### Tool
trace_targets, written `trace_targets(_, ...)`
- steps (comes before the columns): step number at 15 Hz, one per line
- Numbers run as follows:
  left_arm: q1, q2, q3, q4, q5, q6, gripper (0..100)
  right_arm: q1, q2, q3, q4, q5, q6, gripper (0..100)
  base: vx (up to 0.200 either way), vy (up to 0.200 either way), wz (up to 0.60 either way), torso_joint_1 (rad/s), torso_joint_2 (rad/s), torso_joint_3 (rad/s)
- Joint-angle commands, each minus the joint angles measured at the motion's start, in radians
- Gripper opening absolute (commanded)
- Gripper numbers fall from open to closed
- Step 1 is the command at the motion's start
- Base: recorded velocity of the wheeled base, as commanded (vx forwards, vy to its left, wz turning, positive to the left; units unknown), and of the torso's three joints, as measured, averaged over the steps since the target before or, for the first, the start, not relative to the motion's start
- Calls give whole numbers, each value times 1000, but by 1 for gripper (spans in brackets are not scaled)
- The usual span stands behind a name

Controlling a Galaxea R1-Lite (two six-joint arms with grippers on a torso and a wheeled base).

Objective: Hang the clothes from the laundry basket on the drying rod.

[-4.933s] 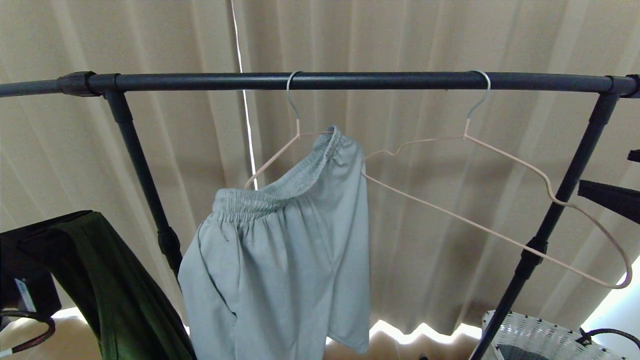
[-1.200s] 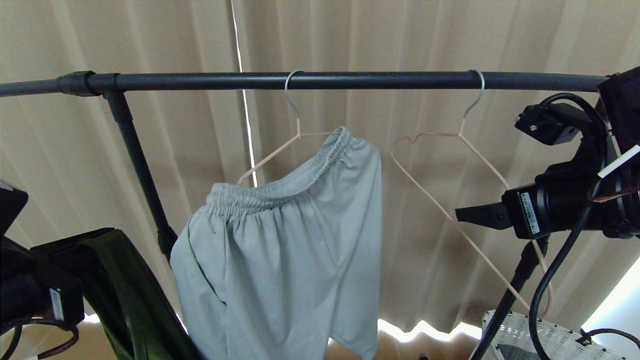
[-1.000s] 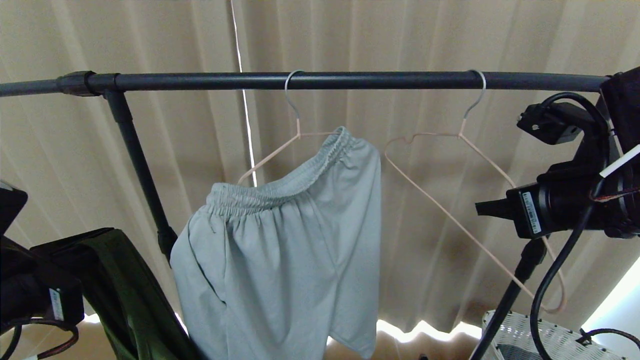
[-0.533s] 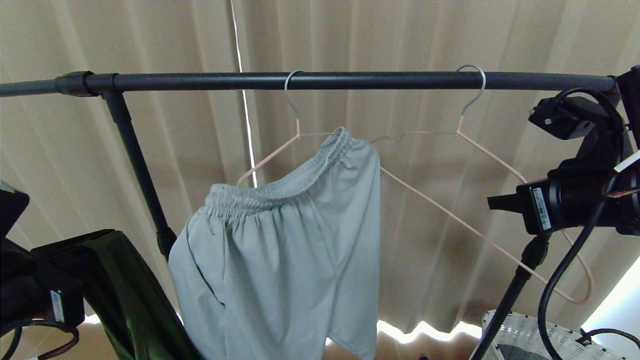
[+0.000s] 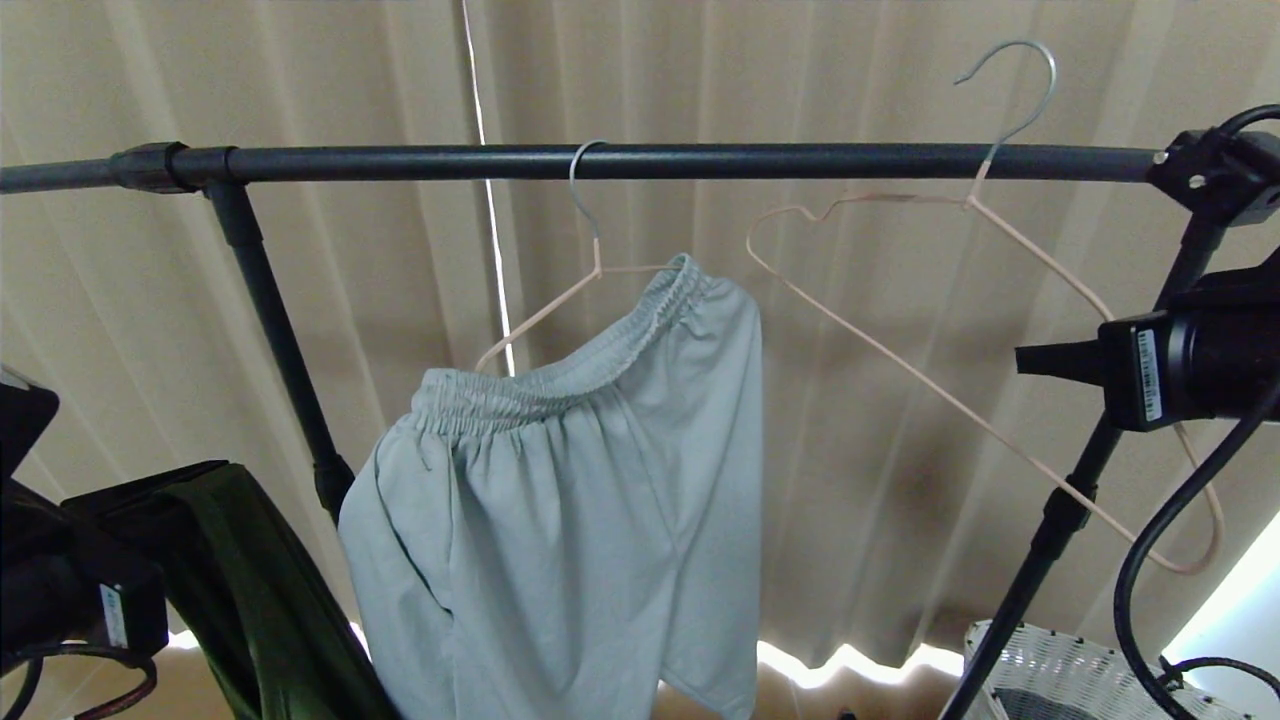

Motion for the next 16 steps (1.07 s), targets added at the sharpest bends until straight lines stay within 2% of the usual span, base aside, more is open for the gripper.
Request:
trace_targets(1, 0, -6, -4, -1, 0, 1, 0, -8, -44, 36, -39, 2, -4, 0, 0, 0, 0, 0, 0, 0)
trace_targets(10, 0, -4, 8, -1, 3, 1, 0, -10, -172, 168, -47, 3, -42, 0, 0, 0, 0, 0, 0, 0)
trace_targets(16, 1, -6, 7, -1, 5, 1, 0, -10, -188, 169, -45, 3, -44, 0, -200, 0, 0, 7, 2, 0)
